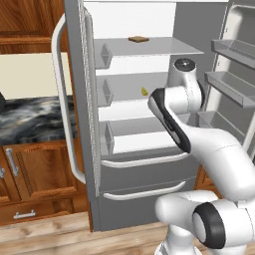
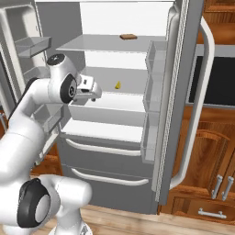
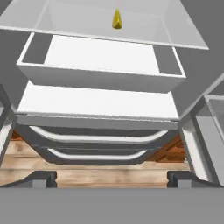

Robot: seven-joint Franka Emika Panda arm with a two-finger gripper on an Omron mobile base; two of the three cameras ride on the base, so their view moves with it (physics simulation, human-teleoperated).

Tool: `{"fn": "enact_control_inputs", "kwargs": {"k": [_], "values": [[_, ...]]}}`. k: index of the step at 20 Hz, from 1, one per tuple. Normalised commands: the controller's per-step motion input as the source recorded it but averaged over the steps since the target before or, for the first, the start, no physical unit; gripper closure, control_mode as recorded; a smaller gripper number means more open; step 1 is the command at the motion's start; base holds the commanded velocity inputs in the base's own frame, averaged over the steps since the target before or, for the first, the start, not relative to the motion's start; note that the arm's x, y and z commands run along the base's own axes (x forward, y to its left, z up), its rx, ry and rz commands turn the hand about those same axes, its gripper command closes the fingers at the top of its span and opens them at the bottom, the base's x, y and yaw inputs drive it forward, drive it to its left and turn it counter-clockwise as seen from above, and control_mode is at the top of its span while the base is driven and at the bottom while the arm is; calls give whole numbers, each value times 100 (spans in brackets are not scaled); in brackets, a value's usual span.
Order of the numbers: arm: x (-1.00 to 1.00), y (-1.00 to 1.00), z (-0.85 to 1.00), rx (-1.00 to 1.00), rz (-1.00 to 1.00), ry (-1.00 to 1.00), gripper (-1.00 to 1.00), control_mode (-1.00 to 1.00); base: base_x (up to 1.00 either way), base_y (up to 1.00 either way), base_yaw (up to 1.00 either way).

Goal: Take the lemon wedge from the fridge and place it on the plate with fish on the dining counter.

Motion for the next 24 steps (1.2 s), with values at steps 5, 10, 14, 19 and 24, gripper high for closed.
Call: {"fn": "enact_control_inputs", "kwargs": {"k": [5, 10, 14, 19, 24], "values": [[-15, -13, 0, 8, -7, -5, -100, -100, 0, 0, 0], [0, -12, 0, 6, 0, -1, -100, -100, 0, 0, 0], [7, -2, 0, 2, 0, 0, -100, -100, 0, 0, 0], [61, -6, 2, 1, 0, -4, -100, -100, 0, 0, 0], [66, -3, 5, 0, 0, -10, -100, -100, 0, 0, 0]]}}
